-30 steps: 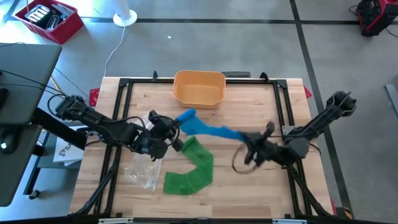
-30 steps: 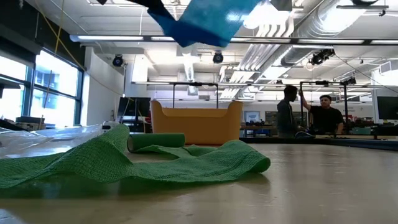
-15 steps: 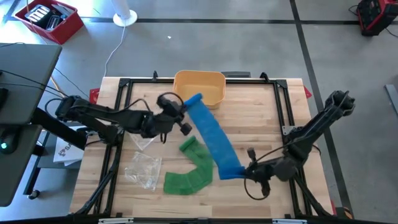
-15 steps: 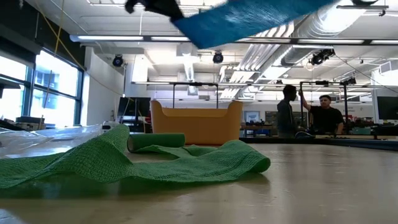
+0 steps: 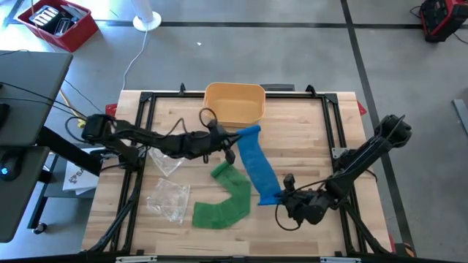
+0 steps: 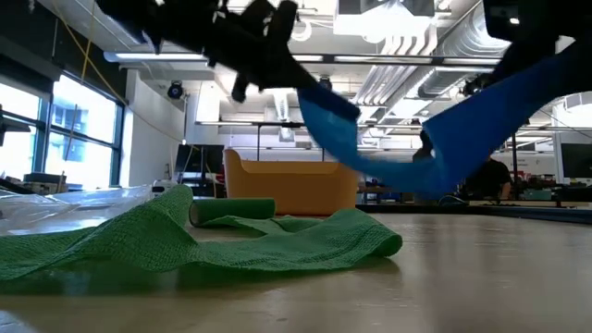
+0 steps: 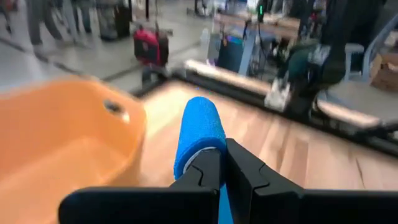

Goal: Roll bandage
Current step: Roll the blue bandage

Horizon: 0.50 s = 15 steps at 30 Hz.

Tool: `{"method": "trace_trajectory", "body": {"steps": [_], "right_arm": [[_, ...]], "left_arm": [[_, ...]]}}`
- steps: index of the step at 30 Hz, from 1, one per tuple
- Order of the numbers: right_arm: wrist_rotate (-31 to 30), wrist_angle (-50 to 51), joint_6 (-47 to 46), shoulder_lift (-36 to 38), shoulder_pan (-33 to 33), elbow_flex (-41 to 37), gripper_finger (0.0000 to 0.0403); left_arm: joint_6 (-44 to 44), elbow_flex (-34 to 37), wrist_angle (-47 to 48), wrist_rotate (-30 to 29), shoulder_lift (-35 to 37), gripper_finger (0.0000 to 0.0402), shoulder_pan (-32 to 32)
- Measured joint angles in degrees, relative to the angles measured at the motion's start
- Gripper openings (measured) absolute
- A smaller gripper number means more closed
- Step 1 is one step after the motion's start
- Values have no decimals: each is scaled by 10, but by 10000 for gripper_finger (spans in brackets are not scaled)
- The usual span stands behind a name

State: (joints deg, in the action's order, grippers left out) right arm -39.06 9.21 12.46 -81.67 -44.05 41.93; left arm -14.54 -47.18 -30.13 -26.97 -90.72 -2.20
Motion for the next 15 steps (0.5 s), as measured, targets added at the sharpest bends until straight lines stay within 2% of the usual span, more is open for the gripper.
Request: {"method": "trace_trajectory", "body": {"steps": [4, 7, 11, 15], "right_arm": [[-54, -34, 98, 4, -3, 1, 156], [-77, -81, 193, 4, -15, 1, 185], [-87, -156, 283, 4, -29, 1, 194], [-175, -244, 398, 4, -45, 1, 191]], "left_arm": [[-14, 0, -19, 10, -45, 0, 3], [-19, 0, -40, 12, -69, 0, 9], [-28, 0, -47, 12, -86, 0, 21], [-29, 0, -49, 12, -93, 0, 35]]}}
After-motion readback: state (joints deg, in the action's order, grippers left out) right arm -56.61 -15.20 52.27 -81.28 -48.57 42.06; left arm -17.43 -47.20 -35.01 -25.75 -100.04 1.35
